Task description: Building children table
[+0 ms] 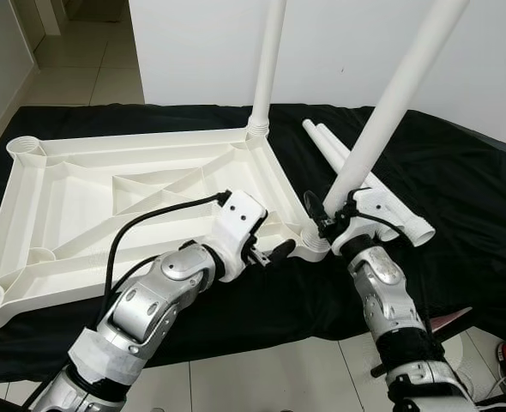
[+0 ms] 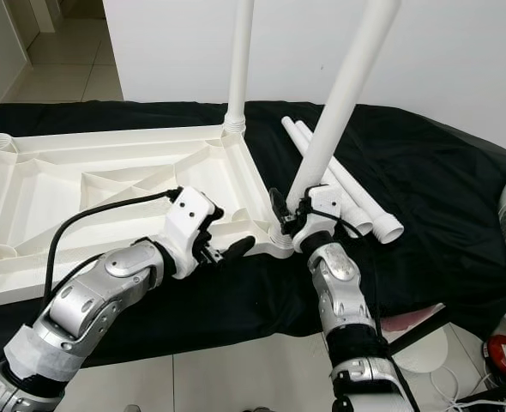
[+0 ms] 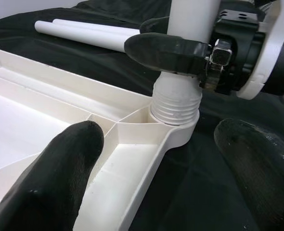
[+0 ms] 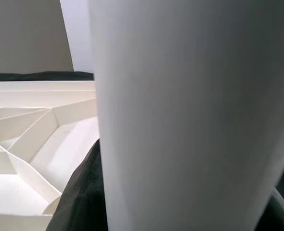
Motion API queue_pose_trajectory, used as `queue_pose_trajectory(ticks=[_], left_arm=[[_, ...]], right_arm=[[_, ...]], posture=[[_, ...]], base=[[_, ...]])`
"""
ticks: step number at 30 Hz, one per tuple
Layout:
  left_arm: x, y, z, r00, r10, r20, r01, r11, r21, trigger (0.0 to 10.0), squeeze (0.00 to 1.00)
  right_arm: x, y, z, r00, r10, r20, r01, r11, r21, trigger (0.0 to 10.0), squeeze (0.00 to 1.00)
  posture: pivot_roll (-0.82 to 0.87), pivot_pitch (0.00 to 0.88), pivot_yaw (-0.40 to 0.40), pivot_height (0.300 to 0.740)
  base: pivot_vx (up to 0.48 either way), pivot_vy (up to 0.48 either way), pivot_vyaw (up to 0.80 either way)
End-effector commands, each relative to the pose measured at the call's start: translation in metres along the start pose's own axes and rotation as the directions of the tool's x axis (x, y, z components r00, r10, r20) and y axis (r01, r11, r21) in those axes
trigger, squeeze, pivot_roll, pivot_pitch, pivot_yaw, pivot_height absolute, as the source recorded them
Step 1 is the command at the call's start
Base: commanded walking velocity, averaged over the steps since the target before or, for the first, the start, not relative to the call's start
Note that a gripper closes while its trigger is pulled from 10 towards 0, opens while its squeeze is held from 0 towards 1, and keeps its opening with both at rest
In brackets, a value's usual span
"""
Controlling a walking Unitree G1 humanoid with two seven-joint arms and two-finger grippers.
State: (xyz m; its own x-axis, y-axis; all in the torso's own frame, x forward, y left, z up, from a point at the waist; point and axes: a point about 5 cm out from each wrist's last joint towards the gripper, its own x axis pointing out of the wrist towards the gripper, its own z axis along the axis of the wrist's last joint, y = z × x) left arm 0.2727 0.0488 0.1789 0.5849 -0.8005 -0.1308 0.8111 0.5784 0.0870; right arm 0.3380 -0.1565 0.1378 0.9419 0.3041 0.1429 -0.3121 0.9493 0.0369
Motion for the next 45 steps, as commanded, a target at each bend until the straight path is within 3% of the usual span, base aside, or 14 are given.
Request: queue_pose_trajectory(ticks=[1, 8, 9, 14, 17, 18, 19, 22, 32, 37, 41, 45], left_arm=[[-0.001, -0.004, 0.002, 0.997, -0.071, -0.002, 0.071, 0.997, 0.007, 10.0, 0.0], [-0.002, -0.003, 0.002, 0.998, -0.064, -0.003, 0.064, 0.998, 0.005, 10.0, 0.0], [-0.002, -0.003, 0.002, 0.998, -0.063, -0.003, 0.063, 0.998, 0.005, 10.0, 0.0], [-0.002, -0.003, 0.002, 0.998, -0.058, -0.004, 0.058, 0.998, 0.004, 10.0, 0.0], [-0.002, -0.003, 0.002, 0.998, -0.056, -0.003, 0.056, 0.998, 0.005, 10.0, 0.0], [-0.002, -0.003, 0.003, 0.999, -0.054, -0.001, 0.054, 0.999, 0.005, 10.0, 0.0], [-0.002, -0.003, 0.003, 0.999, -0.054, -0.001, 0.054, 0.999, 0.005, 10.0, 0.0], [-0.001, -0.002, 0.003, 0.999, -0.049, 0.0, 0.049, 0.999, 0.008, 10.0, 0.0], [0.0, -0.003, 0.003, 0.999, -0.046, 0.005, 0.046, 0.999, 0.005, 10.0, 0.0], [0.001, -0.003, 0.003, 0.999, -0.046, 0.009, 0.046, 0.999, 0.006, 10.0, 0.0], [0.003, -0.004, 0.003, 0.999, -0.045, 0.013, 0.045, 0.999, 0.008, 10.0, 0.0], [0.003, -0.004, 0.003, 0.999, -0.042, 0.015, 0.042, 0.999, 0.01, 10.0, 0.0]], right_arm=[[-0.018, -0.01, -0.043, 0.97, -0.065, -0.236, 0.077, 0.996, 0.044, 10.0, 0.0], [-0.015, -0.01, -0.045, 0.965, -0.065, -0.255, 0.087, 0.994, 0.073, 10.0, 0.0], [-0.015, -0.01, -0.045, 0.962, -0.07, -0.263, 0.103, 0.988, 0.117, 10.0, 0.0], [-0.015, -0.011, -0.05, 0.952, -0.075, -0.297, 0.112, 0.987, 0.111, 10.0, 0.0], [-0.015, -0.013, -0.053, 0.945, -0.113, -0.306, 0.164, 0.976, 0.146, 10.0, 0.0], [-0.014, -0.013, -0.047, 0.965, -0.122, -0.233, 0.144, 0.987, 0.077, 10.0, 0.0], [-0.014, -0.013, -0.047, 0.965, -0.122, -0.233, 0.144, 0.987, 0.077, 10.0, 0.0], [-0.018, -0.005, -0.036, 0.993, -0.075, -0.088, 0.074, 0.997, -0.014, 10.0, 0.0], [-0.028, 0.007, -0.031, 1.0, 0.013, -0.01, -0.014, 0.994, -0.106, 10.0, 0.0], [-0.029, 0.008, -0.035, 0.998, 0.036, -0.046, -0.041, 0.992, -0.118, 10.0, 0.0], [-0.021, -0.002, -0.046, 0.983, 0.004, -0.185, -0.033, 0.988, -0.15, 10.0, 0.0], [-0.017, -0.004, -0.05, 0.97, 0.016, -0.244, -0.052, 0.989, -0.14, 10.0, 0.0]], posture=[[0.07, 0.097, -0.049, 0.74], [0.07, 0.097, -0.051, 0.74], [0.07, 0.097, -0.051, 0.74], [0.07, 0.096, -0.051, 0.74], [0.07, 0.096, -0.053, 0.74], [0.07, 0.091, -0.056, 0.74], [0.07, 0.091, -0.056, 0.74], [0.07, 0.09, -0.057, 0.74], [0.07, 0.077, -0.068, 0.74], [0.06, 0.068, -0.075, 0.74], [0.06, 0.056, -0.082, 0.74], [0.06, 0.055, -0.085, 0.74]], base=[[0.0, 0.0, 0.0], [0.0, 0.0, 0.0], [0.0, 0.0, 0.0], [0.0, 0.0, 0.0], [0.0, 0.0, 0.0], [0.0, 0.0, 0.0], [0.0, 0.0, 0.0], [0.0, 0.0, 0.0], [0.0, 0.0, 0.0], [0.0, 0.0, 0.0], [0.0, 0.0, 0.0], [0.0, 0.0, 0.0]])
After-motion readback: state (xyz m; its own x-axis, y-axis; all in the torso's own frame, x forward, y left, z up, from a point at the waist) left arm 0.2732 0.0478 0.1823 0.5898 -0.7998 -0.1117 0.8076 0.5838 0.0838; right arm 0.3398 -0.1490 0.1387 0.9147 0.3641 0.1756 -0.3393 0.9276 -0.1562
